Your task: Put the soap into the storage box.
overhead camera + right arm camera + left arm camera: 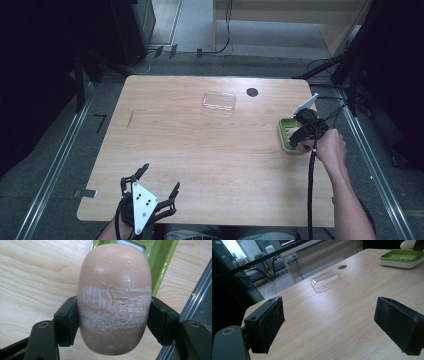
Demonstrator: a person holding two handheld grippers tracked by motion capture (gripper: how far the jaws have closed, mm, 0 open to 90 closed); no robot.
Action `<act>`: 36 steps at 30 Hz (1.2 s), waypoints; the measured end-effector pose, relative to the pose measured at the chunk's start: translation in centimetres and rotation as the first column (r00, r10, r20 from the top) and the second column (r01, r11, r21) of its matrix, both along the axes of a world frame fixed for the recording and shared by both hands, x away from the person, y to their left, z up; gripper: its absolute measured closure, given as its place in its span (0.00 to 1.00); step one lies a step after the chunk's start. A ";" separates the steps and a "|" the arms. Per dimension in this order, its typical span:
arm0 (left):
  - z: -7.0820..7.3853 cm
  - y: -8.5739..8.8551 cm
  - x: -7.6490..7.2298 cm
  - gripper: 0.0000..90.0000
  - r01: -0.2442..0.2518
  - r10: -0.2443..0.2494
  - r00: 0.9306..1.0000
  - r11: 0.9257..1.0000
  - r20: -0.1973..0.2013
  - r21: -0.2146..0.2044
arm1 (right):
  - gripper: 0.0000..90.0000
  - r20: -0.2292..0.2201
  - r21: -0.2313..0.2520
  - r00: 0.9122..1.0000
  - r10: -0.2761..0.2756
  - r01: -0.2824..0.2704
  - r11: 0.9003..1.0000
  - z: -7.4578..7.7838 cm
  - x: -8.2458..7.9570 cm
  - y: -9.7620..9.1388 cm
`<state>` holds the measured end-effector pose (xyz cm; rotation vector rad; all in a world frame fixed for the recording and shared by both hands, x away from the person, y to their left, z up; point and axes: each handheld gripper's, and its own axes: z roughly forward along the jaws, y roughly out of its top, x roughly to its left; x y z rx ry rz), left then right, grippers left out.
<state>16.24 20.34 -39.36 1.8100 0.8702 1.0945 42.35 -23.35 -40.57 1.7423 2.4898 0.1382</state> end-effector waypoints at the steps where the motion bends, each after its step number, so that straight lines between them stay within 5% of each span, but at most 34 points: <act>1: 0.0 0.0 0.0 0.11 -0.001 0.001 1.000 1.000 0.000 0.001 | 0.37 -0.003 0.001 1.000 -0.004 0.004 1.000 0.0 0.1 0.0; 36: 0.0 0.0 0.0 0.11 0.001 -0.001 1.000 1.000 0.000 0.002 | 0.37 0.020 0.044 0.997 -0.081 0.080 0.996 -1.3 3.6 0.0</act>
